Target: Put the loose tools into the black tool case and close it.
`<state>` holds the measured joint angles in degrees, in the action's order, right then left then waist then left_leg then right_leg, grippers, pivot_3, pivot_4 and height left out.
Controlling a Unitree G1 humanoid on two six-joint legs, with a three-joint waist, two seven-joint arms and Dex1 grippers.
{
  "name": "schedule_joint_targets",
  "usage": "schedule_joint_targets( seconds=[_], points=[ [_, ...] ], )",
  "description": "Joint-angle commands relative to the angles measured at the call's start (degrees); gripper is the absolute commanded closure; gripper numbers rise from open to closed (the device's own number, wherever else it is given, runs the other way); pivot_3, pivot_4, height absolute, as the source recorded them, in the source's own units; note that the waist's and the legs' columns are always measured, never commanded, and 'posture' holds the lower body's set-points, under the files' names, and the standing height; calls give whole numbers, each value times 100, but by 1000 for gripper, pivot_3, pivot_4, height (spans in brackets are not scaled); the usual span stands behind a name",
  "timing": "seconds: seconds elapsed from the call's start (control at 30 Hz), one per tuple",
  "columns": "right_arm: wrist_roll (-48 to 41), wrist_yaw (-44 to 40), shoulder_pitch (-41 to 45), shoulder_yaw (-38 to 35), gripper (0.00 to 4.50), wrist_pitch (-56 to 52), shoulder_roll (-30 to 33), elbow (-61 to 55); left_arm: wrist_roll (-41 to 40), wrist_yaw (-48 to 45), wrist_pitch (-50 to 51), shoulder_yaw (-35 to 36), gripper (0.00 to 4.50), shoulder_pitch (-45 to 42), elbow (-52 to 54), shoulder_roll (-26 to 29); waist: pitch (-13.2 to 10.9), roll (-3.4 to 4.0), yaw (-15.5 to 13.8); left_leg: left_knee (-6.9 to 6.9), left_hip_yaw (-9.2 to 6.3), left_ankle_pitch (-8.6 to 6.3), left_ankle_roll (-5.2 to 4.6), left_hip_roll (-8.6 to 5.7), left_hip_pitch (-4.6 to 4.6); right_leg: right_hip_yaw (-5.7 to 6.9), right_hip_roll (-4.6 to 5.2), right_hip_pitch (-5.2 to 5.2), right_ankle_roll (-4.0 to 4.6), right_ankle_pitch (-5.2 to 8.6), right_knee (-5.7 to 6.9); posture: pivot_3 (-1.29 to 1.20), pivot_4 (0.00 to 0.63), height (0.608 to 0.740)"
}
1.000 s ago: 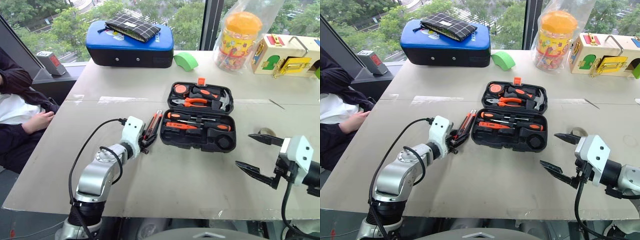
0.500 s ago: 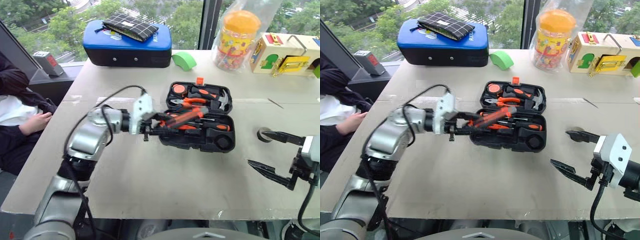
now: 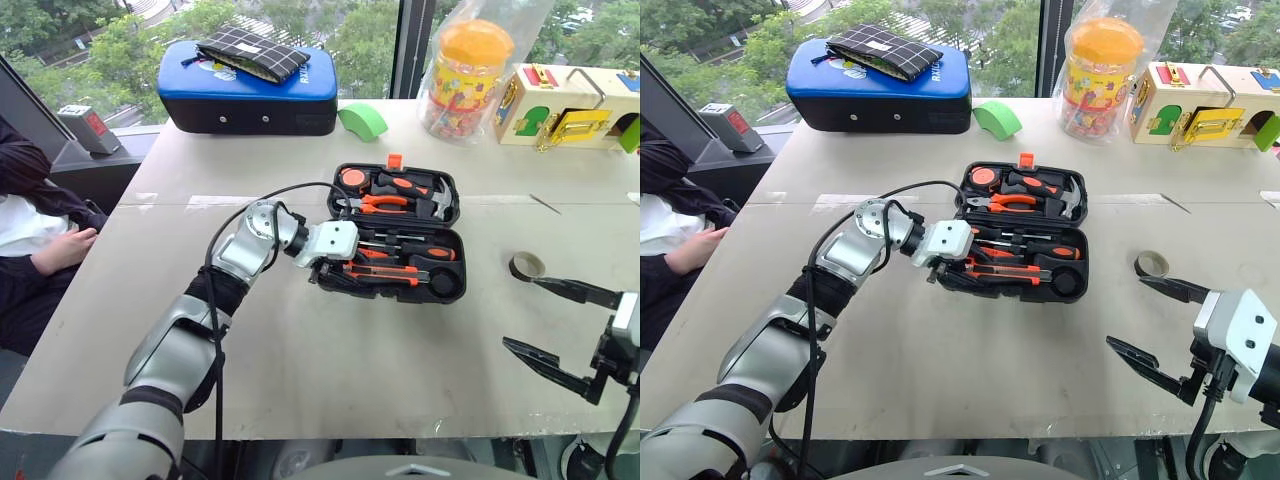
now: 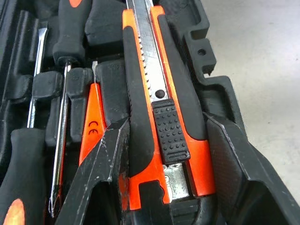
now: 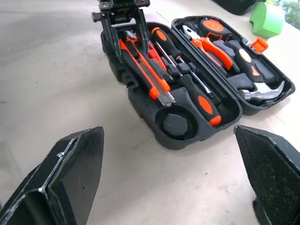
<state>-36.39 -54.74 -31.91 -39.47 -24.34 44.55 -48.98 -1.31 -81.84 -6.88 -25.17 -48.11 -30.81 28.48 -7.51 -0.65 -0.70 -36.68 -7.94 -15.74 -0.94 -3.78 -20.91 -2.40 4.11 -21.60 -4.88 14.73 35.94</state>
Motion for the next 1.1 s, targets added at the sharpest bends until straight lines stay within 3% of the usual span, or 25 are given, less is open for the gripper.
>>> schedule_joint_targets(
  seconds=[0.03,0.23,0.27,0.33,0.47,0.57,0.77,0.97,1.1],
  points=[
    [-22,92,-79,-205,0,64,-71,-197,-30,-334,33,76,2815,-10,12,102,0,0,1,-1,0,0,0,0,1,0,0,0,0,0,2,0,150,740],
    [-10,121,-1,-144,0,55,-3,-130,-43,-453,119,166,2815,53,13,116,0,1,-1,-1,-3,0,0,0,1,3,-2,0,0,0,3,0,150,740],
    [-8,109,4,-147,0,59,5,-116,-53,-441,100,216,1741,37,-11,120,0,1,-2,-1,-3,0,0,0,1,3,-2,0,0,0,4,0,150,740],
    [4,100,30,-134,0,63,22,-84,-332,-403,421,505,845,-19,54,72,0,1,2,-2,-4,0,0,0,1,3,-3,0,0,0,4,0,150,740],
    [60,129,95,-39,0,75,30,-50,-933,-557,1481,964,669,-33,303,117,0,0,12,-2,-6,0,0,0,-1,5,-4,-1,0,1,5,0,150,740],
    [117,165,159,64,0,89,26,-22,-1240,-513,2325,1155,1670,79,599,134,0,1,15,-8,-6,0,0,0,-1,5,-4,0,-1,1,10,0,150,740],
    [189,265,306,220,0,45,20,-6,-887,186,2534,996,4436,737,1244,57,0,1,-4,-15,-7,0,1,1,1,3,-4,1,0,1,17,0,150,740],
    [199,334,314,298,0,-33,28,-8,-42,1133,2671,445,4476,985,1387,-130,8,8,-102,-32,-13,0,0,-4,4,5,2,13,0,0,17,0,150,740],
    [98,409,288,349,0,-173,12,-107,-169,1440,3659,424,4476,962,1426,-390,14,16,-169,-49,-17,-1,-2,-5,22,9,1,46,-1,1,16,0,150,740]
  ],
)
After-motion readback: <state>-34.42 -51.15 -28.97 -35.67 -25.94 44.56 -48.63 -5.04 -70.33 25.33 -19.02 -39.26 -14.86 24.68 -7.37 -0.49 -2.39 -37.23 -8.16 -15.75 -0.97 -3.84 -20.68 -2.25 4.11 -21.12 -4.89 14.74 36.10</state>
